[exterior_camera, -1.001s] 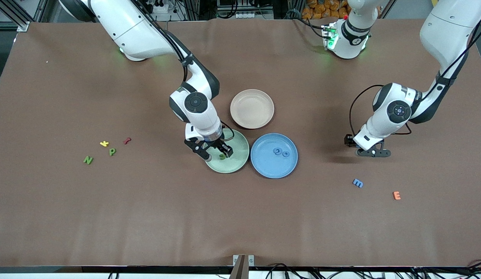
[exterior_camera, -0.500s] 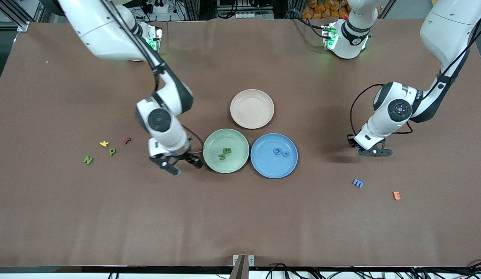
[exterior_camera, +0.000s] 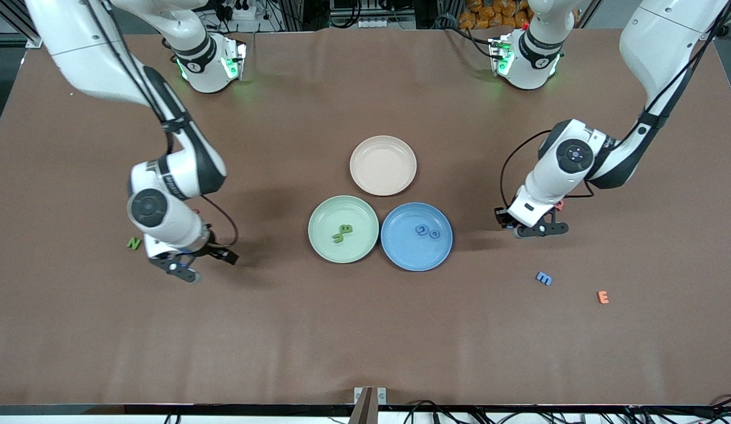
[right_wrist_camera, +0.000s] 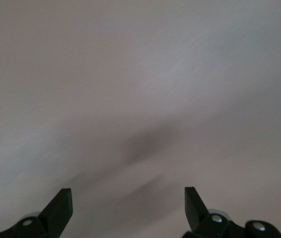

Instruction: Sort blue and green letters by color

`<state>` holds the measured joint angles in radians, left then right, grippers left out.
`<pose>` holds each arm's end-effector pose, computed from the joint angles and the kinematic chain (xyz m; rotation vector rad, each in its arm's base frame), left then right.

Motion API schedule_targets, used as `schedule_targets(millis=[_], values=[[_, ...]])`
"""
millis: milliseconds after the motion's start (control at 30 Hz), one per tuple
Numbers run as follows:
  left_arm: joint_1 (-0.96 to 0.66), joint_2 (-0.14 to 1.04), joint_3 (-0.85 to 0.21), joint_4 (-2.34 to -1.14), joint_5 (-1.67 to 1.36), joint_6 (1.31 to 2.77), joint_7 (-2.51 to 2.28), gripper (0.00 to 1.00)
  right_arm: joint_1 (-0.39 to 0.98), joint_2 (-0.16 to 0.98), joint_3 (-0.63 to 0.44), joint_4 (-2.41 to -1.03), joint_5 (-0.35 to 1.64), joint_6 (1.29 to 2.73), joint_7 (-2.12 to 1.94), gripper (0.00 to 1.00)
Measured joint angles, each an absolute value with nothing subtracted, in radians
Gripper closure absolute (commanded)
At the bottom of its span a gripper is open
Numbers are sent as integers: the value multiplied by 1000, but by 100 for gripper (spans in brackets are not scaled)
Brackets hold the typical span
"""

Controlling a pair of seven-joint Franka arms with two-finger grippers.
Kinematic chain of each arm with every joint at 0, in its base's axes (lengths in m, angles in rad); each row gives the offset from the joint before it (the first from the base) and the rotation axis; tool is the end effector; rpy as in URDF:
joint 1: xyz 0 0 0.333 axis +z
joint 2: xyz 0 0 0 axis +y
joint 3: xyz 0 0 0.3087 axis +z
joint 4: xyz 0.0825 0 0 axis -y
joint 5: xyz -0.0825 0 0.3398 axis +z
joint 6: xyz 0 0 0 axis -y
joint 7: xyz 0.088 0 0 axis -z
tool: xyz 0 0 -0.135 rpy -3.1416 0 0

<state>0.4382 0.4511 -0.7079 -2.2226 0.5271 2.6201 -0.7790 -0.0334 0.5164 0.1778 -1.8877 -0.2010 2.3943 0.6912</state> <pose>0.5085 -0.1500 0.2261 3.0733 0.1872 0.1374 0.5966 0.0762 0.2332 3.0290 -0.6488 0.0350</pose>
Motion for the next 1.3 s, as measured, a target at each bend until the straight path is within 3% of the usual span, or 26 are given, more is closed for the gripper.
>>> schedule_targets(millis=[400, 934, 1168, 1234, 1301], values=[[270, 455, -731, -2122, 527, 2491, -1046, 87, -280, 430, 165, -1968, -202, 2394, 335, 0], [79, 543, -727, -1999, 527, 2446, -1307, 87, -363, 426, 126, -2027, -342, 2480, 260, 0], [-44, 594, -660, -1923, 527, 2445, -1398, 85, -386, 444, 126, -2047, -348, 2548, 254, 0], [-88, 604, -621, -1903, 527, 2444, -1421, 79, -386, 453, 127, -2048, -348, 2567, 255, 0], [-124, 611, -588, -1888, 527, 2444, -1434, 60, -386, 462, 128, -2049, -348, 2581, 256, 0]])
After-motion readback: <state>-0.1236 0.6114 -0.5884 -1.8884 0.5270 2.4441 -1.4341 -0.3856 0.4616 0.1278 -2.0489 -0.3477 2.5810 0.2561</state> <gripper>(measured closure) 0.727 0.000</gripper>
